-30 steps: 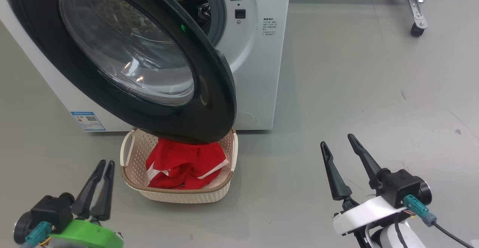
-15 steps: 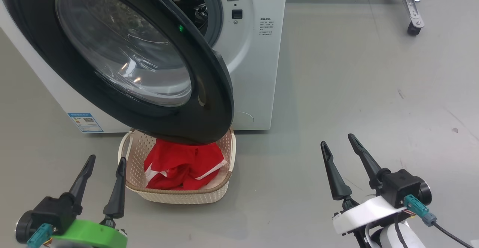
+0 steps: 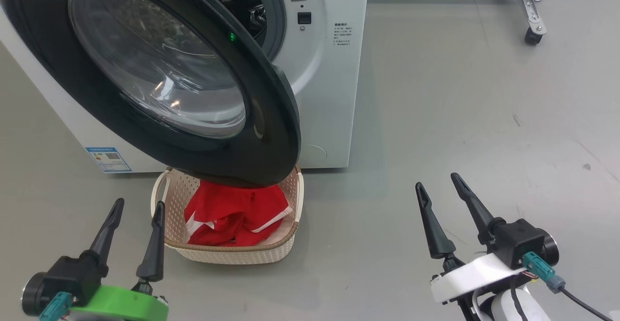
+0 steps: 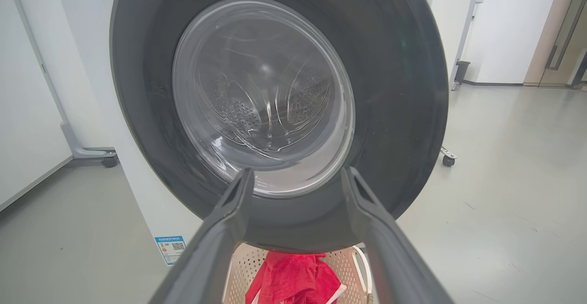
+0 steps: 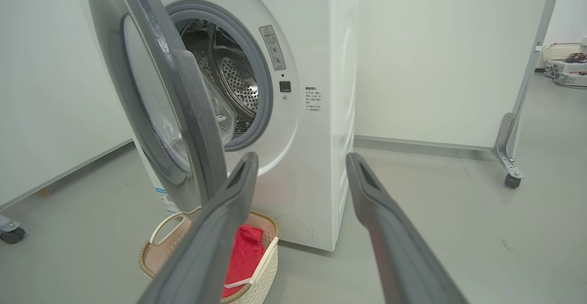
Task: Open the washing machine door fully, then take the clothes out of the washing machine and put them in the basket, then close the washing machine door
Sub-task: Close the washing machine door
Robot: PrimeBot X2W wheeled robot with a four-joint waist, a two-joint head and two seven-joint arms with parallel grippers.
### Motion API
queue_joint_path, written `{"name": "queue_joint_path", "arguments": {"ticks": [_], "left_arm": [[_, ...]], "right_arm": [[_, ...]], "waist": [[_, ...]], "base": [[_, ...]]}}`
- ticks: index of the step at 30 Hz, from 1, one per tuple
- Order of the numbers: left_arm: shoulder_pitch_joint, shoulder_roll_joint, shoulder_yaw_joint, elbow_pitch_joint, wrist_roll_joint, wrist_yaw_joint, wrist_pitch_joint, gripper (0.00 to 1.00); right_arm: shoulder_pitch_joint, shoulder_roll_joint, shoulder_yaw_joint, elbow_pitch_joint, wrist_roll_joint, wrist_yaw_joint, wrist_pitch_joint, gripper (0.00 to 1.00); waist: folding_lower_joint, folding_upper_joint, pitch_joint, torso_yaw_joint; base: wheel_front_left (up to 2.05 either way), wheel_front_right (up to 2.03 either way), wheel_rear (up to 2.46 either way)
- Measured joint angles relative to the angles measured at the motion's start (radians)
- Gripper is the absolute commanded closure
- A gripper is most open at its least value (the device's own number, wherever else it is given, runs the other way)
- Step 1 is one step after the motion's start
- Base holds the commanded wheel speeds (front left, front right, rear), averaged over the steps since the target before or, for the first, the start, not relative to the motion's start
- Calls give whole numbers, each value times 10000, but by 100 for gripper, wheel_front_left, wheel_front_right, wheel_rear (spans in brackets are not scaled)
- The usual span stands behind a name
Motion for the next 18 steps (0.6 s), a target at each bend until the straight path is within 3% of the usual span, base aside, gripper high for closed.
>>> {"name": "queue_joint_path", "arguments": {"ticks": [18], "left_arm": [[124, -318, 286, -21, 387, -182, 0, 0]], "right_arm": [[0, 19, -8, 44, -2, -2, 0, 0]], "waist": [[0, 0, -49, -1]], "base": [[0, 0, 0]]}}
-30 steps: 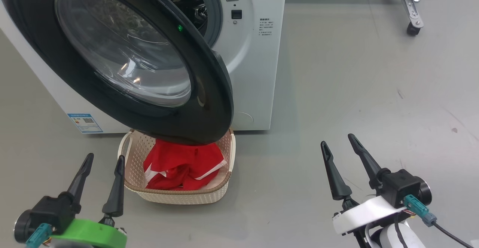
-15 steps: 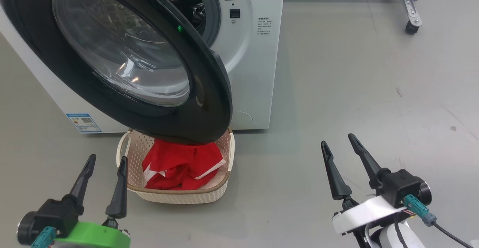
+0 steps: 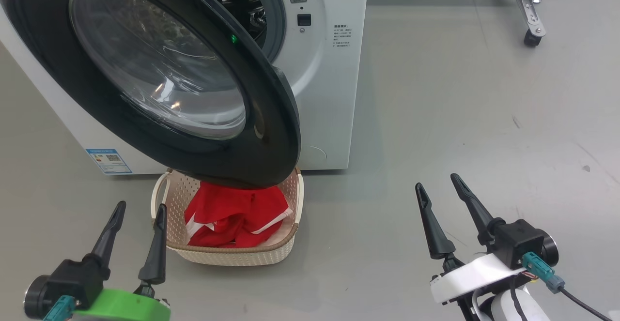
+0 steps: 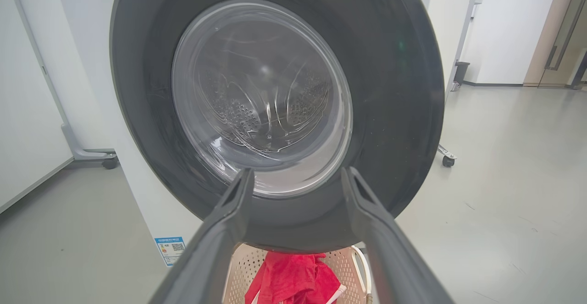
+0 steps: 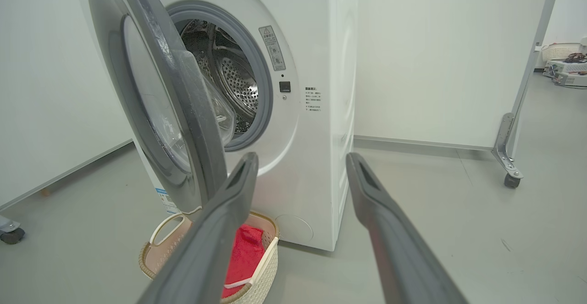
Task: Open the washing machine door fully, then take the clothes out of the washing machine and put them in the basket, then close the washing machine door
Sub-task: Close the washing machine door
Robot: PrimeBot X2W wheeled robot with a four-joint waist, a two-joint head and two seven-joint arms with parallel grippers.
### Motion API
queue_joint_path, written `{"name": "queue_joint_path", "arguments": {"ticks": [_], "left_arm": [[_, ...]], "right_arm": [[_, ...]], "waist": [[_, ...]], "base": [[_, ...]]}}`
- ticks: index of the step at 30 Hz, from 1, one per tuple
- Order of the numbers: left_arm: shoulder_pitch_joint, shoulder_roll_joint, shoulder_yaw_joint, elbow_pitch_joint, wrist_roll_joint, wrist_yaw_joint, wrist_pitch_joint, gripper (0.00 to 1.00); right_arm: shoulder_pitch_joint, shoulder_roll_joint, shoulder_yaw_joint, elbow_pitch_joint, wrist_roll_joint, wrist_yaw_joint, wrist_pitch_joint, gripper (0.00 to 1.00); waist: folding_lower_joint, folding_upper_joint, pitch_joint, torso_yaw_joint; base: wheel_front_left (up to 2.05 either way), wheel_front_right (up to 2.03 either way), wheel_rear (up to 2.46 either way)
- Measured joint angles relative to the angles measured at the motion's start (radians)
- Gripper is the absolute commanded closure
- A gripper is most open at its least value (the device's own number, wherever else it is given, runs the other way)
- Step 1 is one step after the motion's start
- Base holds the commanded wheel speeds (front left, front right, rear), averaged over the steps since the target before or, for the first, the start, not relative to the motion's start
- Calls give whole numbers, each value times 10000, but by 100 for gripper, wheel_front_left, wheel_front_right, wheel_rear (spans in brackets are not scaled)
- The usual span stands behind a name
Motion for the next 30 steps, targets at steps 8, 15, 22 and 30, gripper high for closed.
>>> {"name": "queue_joint_path", "arguments": {"ticks": [8, 15, 22, 30], "left_arm": [[81, -157, 86, -2, 82, -67, 0, 0], [86, -249, 42, -25, 215, -100, 0, 0], [85, -357, 23, -58, 276, -104, 0, 0], [43, -401, 12, -270, 311, -178, -2, 0]], "right_arm": [[-1, 0, -10, -157, -31, 2, 0, 59], [-2, 0, -46, -441, -46, 21, -2, 100], [-44, -69, 130, -525, -144, 186, -13, 100], [-983, -407, 1227, -591, -656, 441, -13, 100]], "waist": [[0, 0, 0, 23], [0, 0, 111, 114], [0, 0, 309, 330], [0, 0, 802, 643]], "base": [[0, 0, 0], [0, 0, 0], [0, 0, 0], [0, 0, 0]]}}
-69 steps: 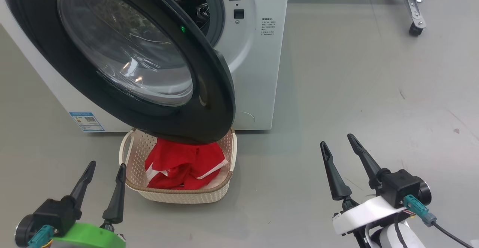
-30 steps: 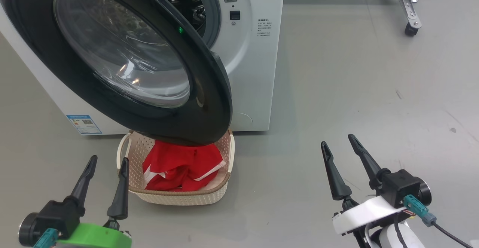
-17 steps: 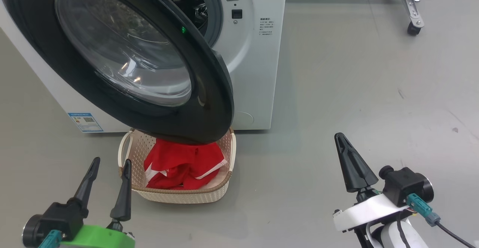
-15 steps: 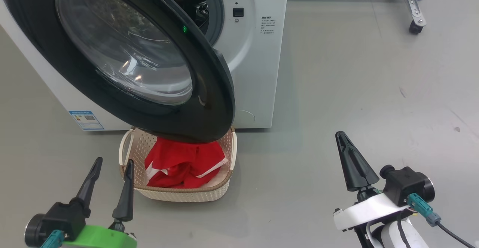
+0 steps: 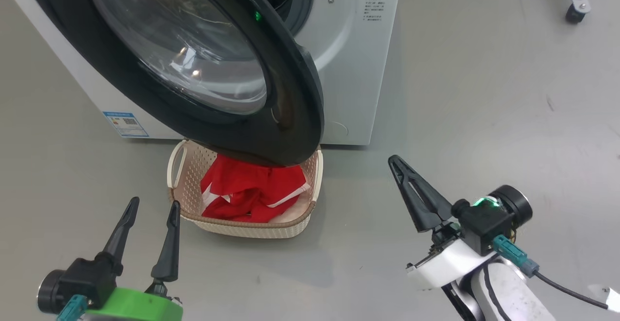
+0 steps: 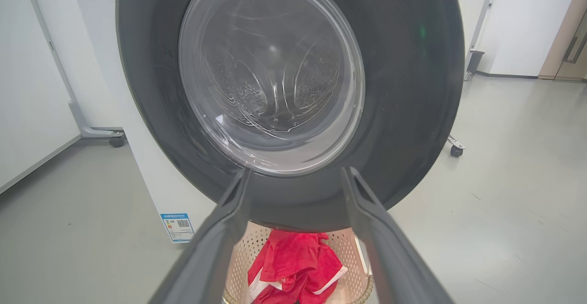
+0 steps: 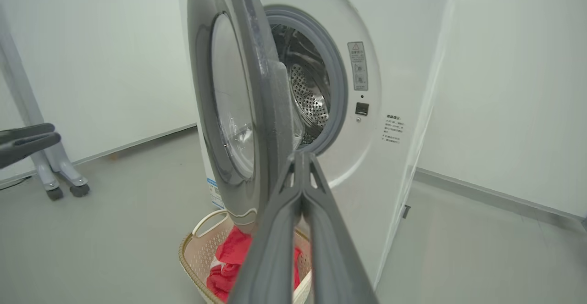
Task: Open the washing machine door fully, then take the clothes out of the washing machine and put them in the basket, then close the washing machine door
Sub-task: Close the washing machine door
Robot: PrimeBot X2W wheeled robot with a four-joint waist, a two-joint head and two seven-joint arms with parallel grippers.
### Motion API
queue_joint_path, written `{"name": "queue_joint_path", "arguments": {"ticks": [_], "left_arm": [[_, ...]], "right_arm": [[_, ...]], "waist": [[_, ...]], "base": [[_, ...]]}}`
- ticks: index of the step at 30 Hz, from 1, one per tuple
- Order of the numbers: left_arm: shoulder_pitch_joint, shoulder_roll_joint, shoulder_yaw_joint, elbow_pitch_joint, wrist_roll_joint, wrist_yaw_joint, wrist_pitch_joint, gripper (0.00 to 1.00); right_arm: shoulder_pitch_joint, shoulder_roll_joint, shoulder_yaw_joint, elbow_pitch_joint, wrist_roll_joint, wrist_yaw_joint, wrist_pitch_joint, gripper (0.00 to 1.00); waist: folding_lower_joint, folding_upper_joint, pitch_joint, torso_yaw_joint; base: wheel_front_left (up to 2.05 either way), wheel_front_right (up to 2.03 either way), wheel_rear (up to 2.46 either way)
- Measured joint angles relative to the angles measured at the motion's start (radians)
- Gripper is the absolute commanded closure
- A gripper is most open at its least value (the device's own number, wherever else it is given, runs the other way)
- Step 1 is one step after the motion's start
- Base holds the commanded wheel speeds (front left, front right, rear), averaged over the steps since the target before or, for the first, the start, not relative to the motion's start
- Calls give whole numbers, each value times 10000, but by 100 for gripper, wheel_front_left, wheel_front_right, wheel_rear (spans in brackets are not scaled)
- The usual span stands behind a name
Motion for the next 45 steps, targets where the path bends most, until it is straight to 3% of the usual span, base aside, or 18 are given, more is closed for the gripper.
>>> {"name": "queue_joint_path", "arguments": {"ticks": [20, 34, 45], "left_arm": [[-1236, -466, -640, -54, 25, -13, 0, 0], [-1738, -631, -658, 77, -38, -42, 0, 0], [-1785, -665, -769, 123, -36, -42, -27, 0]], "right_arm": [[-3098, -1005, 2326, 746, -395, 88, 518, 100], [-4319, -1373, 2466, 1582, 221, 88, 579, 100], [-4767, -1672, 2236, 2029, 577, 174, 470, 100]], "waist": [[0, 0, 1722, 1155], [0, 0, 2618, 2051], [0, 0, 2851, 2190]], "base": [[0, 0, 0], [0, 0, 0], [0, 0, 0]]}}
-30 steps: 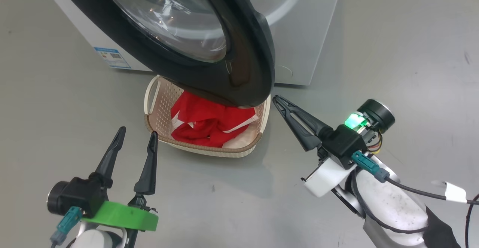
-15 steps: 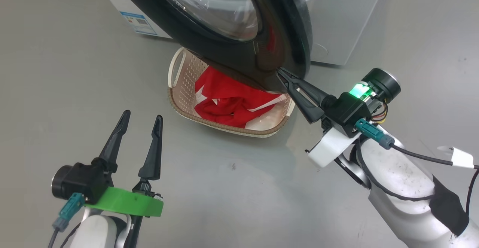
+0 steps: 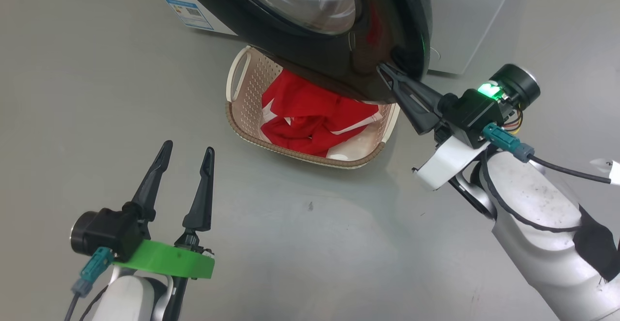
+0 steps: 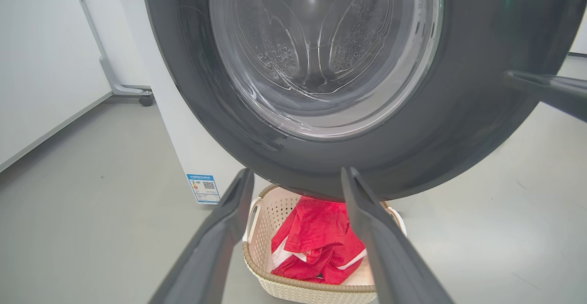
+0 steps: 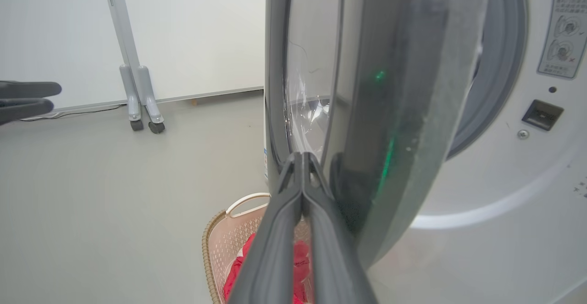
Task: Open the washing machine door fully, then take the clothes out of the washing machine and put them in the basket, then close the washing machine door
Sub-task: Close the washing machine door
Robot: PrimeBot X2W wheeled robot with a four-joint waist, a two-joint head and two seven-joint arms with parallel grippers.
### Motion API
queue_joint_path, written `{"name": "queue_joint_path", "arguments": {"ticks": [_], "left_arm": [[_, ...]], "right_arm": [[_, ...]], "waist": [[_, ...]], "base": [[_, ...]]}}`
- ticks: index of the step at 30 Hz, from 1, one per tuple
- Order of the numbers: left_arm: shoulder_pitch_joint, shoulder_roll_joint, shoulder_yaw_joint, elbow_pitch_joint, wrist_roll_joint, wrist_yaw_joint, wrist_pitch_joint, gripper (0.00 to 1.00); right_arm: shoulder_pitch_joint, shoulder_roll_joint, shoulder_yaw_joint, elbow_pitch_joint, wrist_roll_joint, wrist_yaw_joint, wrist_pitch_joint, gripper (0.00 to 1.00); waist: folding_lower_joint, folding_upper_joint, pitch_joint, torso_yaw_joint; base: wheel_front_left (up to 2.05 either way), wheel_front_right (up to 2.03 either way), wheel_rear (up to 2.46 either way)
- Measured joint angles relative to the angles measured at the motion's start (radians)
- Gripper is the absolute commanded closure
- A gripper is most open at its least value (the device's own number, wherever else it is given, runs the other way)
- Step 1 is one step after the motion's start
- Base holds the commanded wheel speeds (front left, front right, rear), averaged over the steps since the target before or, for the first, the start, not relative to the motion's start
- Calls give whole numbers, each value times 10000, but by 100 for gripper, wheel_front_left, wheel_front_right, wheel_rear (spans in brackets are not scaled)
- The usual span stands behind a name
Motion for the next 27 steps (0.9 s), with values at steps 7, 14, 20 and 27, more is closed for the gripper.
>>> {"name": "queue_joint_path", "arguments": {"ticks": [7, 14, 20, 27], "left_arm": [[-246, -19, -77, -77, -2, 0, 0, 0], [-484, -48, -255, -178, -29, 0, 0, 0], [-841, -104, -347, -257, -245, 0, -2, 0], [-1081, -151, -652, -249, -378, 0, -2, 0]], "right_arm": [[-709, -180, -65, 115, 27, 2, 2, 100], [-1407, -512, -286, 288, 84, 2, 50, 100], [-2327, -966, -539, 395, 111, 2, 288, 100], [-3148, -1344, -449, 564, 157, 2, 479, 100]], "waist": [[0, 0, 348, 13], [0, 0, 780, 87], [0, 0, 1270, 197], [0, 0, 1717, 334]], "base": [[0, 0, 0], [0, 0, 0], [0, 0, 0], [0, 0, 0]]}}
